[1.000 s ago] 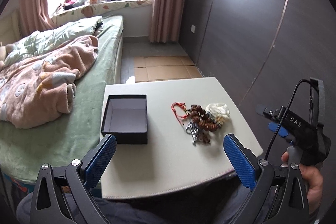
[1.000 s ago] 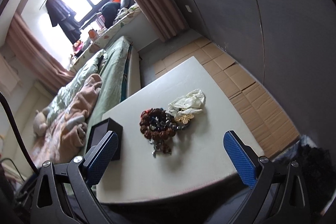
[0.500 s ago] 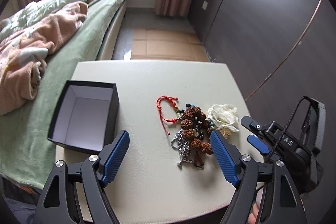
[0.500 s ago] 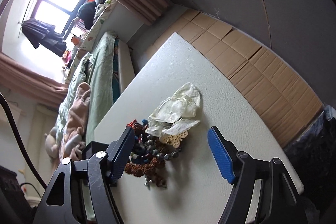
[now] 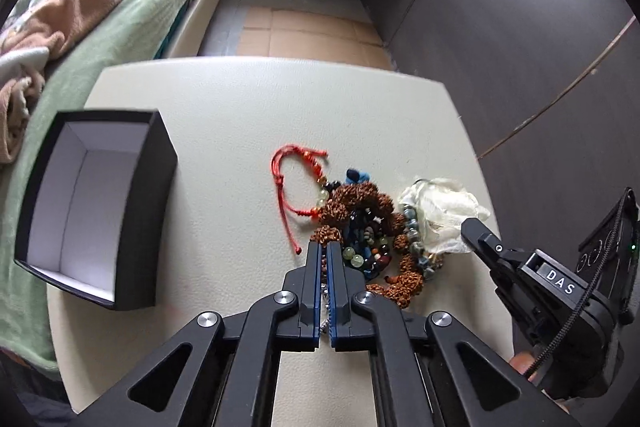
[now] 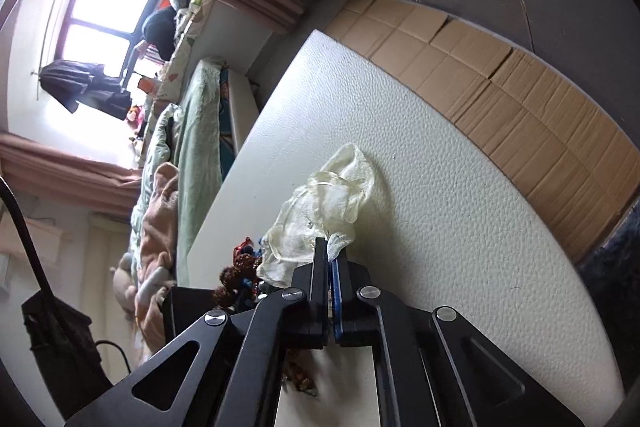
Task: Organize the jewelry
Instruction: 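Lift the brown bead bracelet with the left tool while the right tool lifts the white bag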
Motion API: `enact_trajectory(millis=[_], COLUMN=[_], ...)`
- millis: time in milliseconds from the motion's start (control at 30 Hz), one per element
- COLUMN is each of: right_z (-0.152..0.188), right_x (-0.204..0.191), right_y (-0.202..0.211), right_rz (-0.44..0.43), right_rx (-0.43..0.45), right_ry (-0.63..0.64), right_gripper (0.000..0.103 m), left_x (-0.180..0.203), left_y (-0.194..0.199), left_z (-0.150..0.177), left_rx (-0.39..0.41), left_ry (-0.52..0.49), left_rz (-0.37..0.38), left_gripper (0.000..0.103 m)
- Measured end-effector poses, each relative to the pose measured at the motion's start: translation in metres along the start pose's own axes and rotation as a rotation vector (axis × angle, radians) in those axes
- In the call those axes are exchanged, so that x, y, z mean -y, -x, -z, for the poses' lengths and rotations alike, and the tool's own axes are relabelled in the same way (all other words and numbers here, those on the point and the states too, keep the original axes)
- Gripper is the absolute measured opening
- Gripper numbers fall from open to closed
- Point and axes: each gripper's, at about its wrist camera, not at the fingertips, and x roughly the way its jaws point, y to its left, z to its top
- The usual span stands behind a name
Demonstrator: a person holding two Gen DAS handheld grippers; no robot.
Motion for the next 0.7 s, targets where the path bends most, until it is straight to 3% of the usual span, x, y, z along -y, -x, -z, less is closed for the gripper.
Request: enact_trajectory(millis=[233, 400, 433, 467, 500, 533, 567, 700], right_z=[0.004, 0.011, 0.013, 0.014, 0.016, 0.018, 0.02, 0.028], right_x=[-0.04, -0.06, -0.062, -0.064, -0.064, -0.064, -0.064, -0.059], right_y=[0.034, 0.053, 0.057, 0.061, 0.065, 0.068, 0.071, 0.078], right_rz=[-0.069, -0.077, -0.079, -0.079, -0.081, -0.082, -0.081, -0.072], right_rx=[0.08, 0.12, 0.128, 0.137, 0.145, 0.151, 0.155, 0.16], right_ry=[0.109, 0.145, 0.149, 0.152, 0.152, 0.151, 0.151, 0.157], right_gripper=[0.004, 0.004, 0.004, 0.004, 0.004, 0.004, 0.004, 0.004], left_x=[-0.006, -0.013, -0.012, -0.011, -0.009, -0.008, -0.007, -0.005], left_y=[0.041, 0.036, 0.031, 0.03, 0.027, 0.027, 0.028, 0.019], left_z=[-0.009, -0.014, -0.014, -0.012, -0.012, -0.01, -0.008, -0.008], left_rx=[0.079, 0.004, -0.023, -0.036, -0.037, -0.028, -0.013, -0.01], left_ry=[-0.018, 0.024, 0.028, 0.023, 0.012, 0.008, 0.005, 0.011], left_rz=[0.048, 0.086, 0.086, 0.083, 0.084, 0.086, 0.088, 0.093], left_gripper=[0.0, 0.003, 0.013, 0.033, 0.046, 0.068, 0.076, 0.076])
